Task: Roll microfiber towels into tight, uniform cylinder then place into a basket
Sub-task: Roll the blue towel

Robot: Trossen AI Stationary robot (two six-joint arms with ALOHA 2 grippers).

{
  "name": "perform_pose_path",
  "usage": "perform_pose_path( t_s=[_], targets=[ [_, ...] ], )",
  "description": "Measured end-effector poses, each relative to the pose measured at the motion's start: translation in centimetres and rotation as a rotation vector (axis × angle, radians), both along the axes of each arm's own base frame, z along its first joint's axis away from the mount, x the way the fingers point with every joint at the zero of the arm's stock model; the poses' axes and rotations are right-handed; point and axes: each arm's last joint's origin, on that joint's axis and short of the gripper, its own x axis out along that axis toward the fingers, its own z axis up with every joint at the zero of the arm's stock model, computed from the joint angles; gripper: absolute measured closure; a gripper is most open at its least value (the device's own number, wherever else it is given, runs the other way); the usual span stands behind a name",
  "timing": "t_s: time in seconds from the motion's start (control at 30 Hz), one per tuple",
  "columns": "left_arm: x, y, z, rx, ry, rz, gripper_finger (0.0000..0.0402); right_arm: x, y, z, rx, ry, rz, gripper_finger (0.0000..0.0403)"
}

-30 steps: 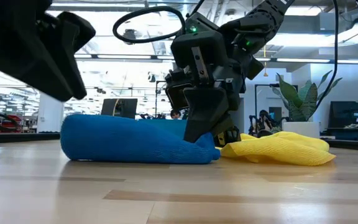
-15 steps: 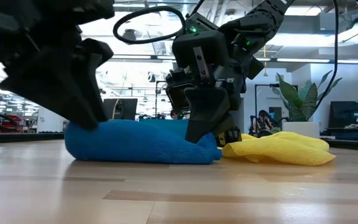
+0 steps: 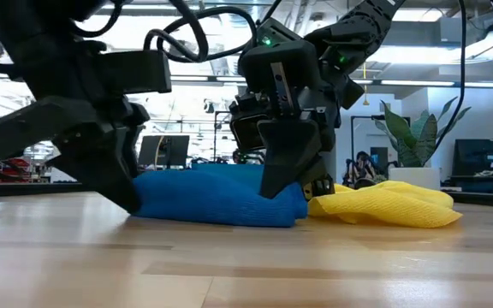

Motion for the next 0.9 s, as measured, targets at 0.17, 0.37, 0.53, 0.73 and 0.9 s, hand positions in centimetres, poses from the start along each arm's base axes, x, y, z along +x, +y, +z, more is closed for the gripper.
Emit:
perform_pose_path(
  t_s=[0.17,0.37,0.53,0.73,0.9],
  targets=[
    [0.2,-0.2,0.1,-0.058,0.007,-0.033,0.0302,-0.1,0.0,0.0,-0.003,0.004,0.007,0.0390],
    [-1.6,-2.3,1.4,-0.090,-0.018,-0.039,0.0302,-0.2,0.0,-0.1,-0.011,0.003,0.020,0.0394],
    [-2.8,-4.3,3.1,-0.062,-0.150,-0.073,0.0302,-0.2,0.0,-0.1,-0.012,0.003,0.019,0.0390],
    [-2.1,-5.4,4.0,0.009,-0.274,-0.208,0.0307,-0.2,0.0,-0.1,-0.010,0.005,0.016,0.0394],
    [-0.5,-3.2,3.8,-0.024,-0.222,-0.205,0.0327,-0.2,0.0,-0.1,-0.010,0.008,0.014,0.0390]
  ],
)
